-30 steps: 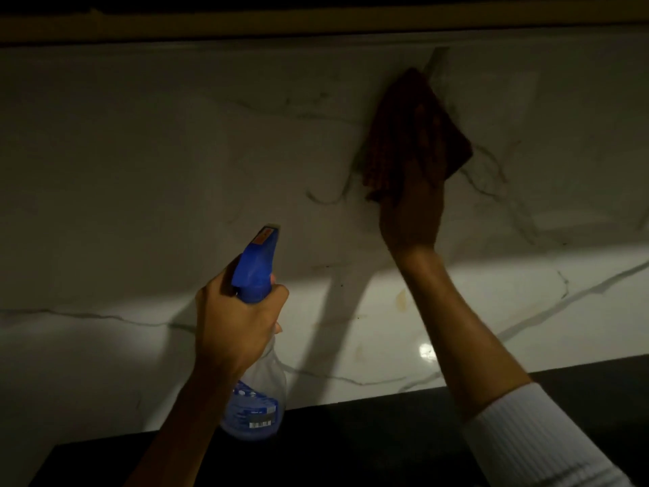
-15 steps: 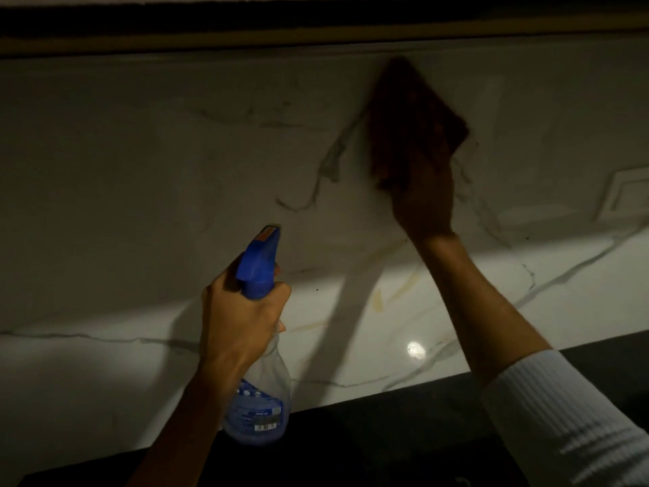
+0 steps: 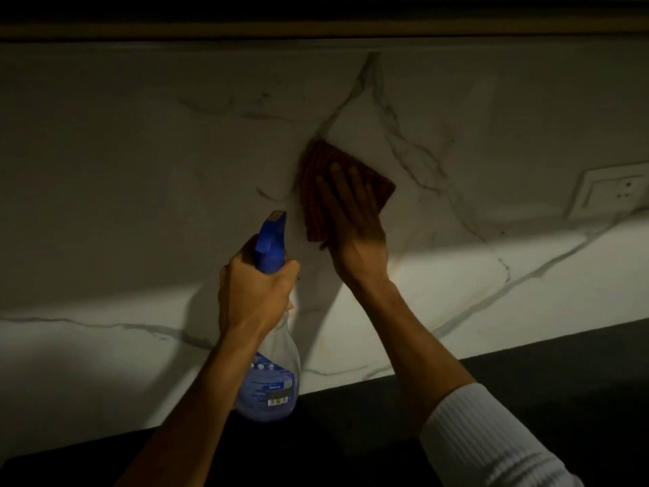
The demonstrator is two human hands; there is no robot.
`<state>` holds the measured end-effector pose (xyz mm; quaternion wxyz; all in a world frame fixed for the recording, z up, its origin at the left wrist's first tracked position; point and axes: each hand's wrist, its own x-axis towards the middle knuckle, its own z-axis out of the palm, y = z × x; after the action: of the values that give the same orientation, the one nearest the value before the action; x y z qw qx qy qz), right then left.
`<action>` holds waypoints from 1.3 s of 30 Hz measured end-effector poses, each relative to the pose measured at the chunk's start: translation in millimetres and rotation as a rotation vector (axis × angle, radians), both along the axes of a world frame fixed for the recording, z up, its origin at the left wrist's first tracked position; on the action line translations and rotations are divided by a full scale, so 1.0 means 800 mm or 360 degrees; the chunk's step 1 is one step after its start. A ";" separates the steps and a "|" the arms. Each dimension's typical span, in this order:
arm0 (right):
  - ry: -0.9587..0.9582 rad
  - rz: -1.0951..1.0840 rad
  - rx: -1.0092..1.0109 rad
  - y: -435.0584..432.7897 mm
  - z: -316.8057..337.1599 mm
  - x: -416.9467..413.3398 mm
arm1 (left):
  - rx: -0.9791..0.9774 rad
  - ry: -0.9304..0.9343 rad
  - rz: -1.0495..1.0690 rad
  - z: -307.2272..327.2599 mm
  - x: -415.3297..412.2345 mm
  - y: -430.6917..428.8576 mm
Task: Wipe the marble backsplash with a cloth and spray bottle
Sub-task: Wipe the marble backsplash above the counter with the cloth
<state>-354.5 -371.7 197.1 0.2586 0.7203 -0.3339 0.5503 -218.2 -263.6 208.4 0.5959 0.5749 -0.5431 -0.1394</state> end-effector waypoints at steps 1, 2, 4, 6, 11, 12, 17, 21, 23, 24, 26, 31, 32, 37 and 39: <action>-0.0002 -0.0005 -0.0014 -0.001 0.003 -0.010 | 0.0009 -0.0004 0.0007 0.000 -0.003 -0.001; -0.0034 -0.0018 -0.0025 -0.004 0.006 -0.022 | 0.0023 -0.0011 0.0013 0.000 -0.006 -0.001; -0.0180 -0.0055 0.0006 -0.013 0.014 -0.050 | 0.0055 -0.0018 0.0033 0.001 -0.010 0.000; -0.0349 -0.0127 0.0113 -0.023 0.022 -0.076 | 0.0068 -0.0040 0.0061 0.003 -0.013 0.001; -0.0790 -0.0150 0.0271 -0.030 0.035 -0.084 | 0.0022 -0.0053 0.0042 0.008 -0.020 0.005; -0.0815 -0.0140 0.0241 -0.027 0.031 -0.075 | 0.0004 -0.0034 0.0036 0.008 -0.021 0.005; -0.0082 -0.0071 0.0198 0.001 -0.035 -0.023 | 0.0001 -0.0036 0.0016 0.011 -0.030 0.006; 0.0458 -0.0023 0.0157 0.004 -0.071 -0.033 | 0.0053 -0.0040 0.0040 0.013 -0.031 0.008; 0.0466 -0.0063 0.0116 -0.002 -0.061 -0.058 | 0.0066 -0.0043 0.0042 0.012 -0.029 0.008; 0.0379 -0.0088 0.0113 -0.005 -0.051 -0.072 | 0.0066 -0.0031 0.0032 0.012 -0.028 0.007; 0.0063 -0.0123 0.0128 -0.015 -0.032 -0.101 | 0.0064 -0.0002 0.0019 0.011 -0.025 0.007; -0.0779 -0.0142 0.0223 -0.050 0.020 -0.167 | 0.0070 -0.0015 0.0015 0.008 -0.025 0.008; -0.0940 -0.0155 0.0266 -0.053 0.027 -0.168 | 0.0067 -0.0021 0.0017 0.007 -0.025 0.008; -0.0441 -0.0135 0.0077 -0.035 0.007 -0.118 | 0.0081 -0.0105 0.0069 0.004 -0.026 0.005; -0.0020 -0.0092 -0.0051 -0.040 0.012 -0.125 | 0.0074 -0.0083 0.0062 0.003 -0.028 0.002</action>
<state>-454.4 -403.5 206.8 0.2836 0.7027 -0.3473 0.5524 -240.7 -262.4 210.7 0.5707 0.6025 -0.5437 -0.1252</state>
